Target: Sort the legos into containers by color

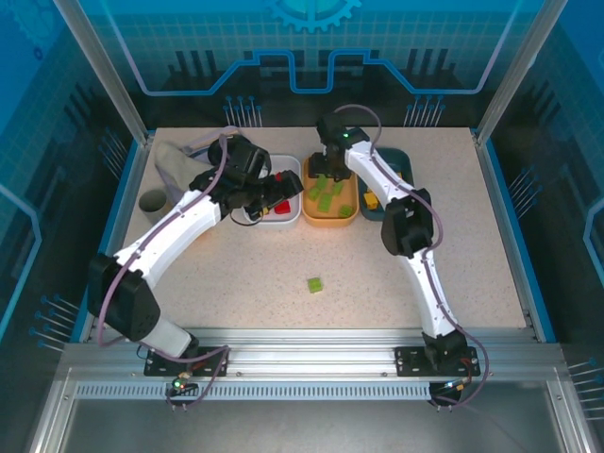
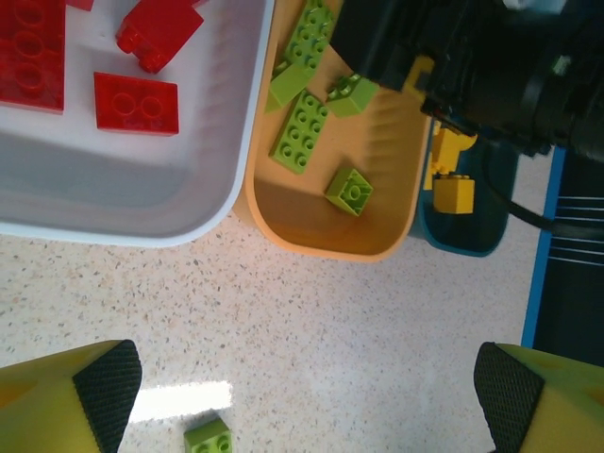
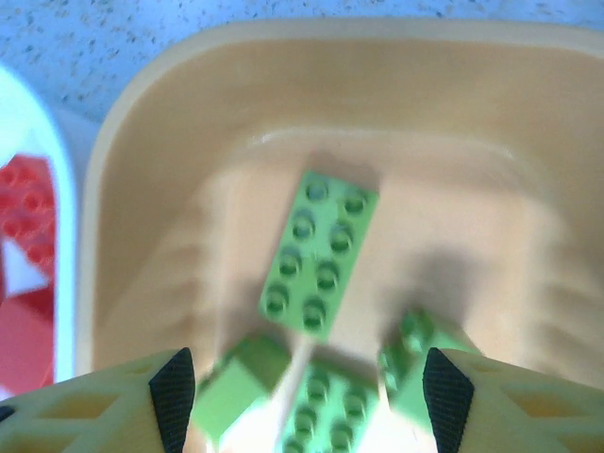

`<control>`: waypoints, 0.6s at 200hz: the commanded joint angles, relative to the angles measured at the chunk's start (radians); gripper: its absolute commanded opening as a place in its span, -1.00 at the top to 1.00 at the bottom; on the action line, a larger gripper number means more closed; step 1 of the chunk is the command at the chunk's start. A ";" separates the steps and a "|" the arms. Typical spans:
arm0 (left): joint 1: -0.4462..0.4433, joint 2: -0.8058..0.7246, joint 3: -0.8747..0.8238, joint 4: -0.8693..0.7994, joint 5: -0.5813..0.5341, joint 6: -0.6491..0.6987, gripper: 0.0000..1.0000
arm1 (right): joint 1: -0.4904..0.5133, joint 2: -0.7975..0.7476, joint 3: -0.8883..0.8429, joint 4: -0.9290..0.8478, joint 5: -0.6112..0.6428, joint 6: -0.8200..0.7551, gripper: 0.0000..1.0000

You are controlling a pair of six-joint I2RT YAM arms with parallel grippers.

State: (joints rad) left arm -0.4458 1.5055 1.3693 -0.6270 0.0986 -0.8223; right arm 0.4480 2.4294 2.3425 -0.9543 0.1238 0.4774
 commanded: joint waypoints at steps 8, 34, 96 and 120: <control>0.009 -0.131 -0.068 -0.067 -0.042 0.039 -0.90 | 0.085 -0.321 -0.268 0.080 0.028 -0.007 -0.37; 0.009 -0.254 -0.190 -0.093 -0.071 0.047 -0.90 | 0.197 -0.529 -0.616 0.146 0.018 0.000 -0.48; 0.007 -0.502 -0.429 -0.196 -0.082 0.066 -0.90 | 0.453 -0.714 -1.022 0.143 -0.095 -0.015 -0.69; 0.006 -0.548 -0.472 -0.206 -0.076 0.064 -0.90 | 0.476 -0.662 -1.058 0.145 -0.164 0.030 -0.69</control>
State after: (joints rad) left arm -0.4438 0.9997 0.9337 -0.7910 0.0299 -0.7815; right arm 0.9073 1.7329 1.3102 -0.8146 0.0456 0.4706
